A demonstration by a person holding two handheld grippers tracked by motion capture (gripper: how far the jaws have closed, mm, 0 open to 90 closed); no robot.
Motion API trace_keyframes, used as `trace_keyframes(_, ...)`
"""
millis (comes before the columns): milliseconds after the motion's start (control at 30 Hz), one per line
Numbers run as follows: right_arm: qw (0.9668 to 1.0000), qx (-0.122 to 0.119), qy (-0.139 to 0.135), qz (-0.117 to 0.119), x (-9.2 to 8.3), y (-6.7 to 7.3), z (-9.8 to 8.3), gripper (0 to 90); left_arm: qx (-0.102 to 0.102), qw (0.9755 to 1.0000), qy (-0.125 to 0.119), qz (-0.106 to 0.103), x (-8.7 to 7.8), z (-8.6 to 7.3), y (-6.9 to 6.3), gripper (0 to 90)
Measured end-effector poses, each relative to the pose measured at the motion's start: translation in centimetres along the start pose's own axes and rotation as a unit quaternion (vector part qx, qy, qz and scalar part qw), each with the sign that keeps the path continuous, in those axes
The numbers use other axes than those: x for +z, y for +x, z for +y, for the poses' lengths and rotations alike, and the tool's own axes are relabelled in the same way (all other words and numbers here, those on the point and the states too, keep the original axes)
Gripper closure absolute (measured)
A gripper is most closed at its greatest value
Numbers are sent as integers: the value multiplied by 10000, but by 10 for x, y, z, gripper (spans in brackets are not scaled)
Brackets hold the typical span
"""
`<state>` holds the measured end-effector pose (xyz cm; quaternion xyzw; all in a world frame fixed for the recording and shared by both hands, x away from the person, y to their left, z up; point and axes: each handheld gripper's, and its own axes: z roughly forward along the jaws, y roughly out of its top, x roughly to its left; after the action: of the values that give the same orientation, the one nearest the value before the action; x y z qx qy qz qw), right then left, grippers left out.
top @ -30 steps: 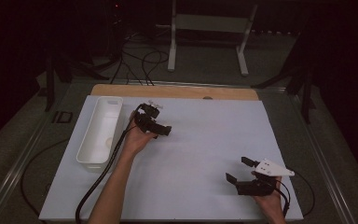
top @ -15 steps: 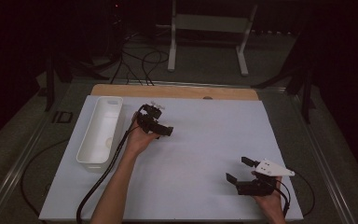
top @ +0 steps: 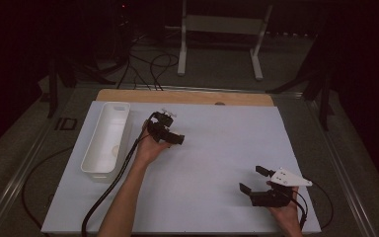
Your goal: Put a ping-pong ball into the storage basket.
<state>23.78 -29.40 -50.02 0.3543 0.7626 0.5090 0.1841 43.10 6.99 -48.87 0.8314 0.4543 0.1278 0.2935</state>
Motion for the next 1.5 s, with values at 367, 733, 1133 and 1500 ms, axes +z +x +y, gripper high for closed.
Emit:
trace_keyframes(367,10000,14,-3,-1,0,1,0,82,-99,9999,4,-13,4,-1,2,93)
trace_keyframes(733,10000,15,-3,-10,0,0,0,82,-154,9999,46,-18,11,-4,3,138)
trace_keyframes(1133,10000,32,-11,-17,-1,0,0,82,-244,9997,93,-11,16,-6,3,256)
trace_keyframes(1500,10000,19,-8,-26,-1,0,0,82,-257,9995,197,-19,21,-8,1,470)
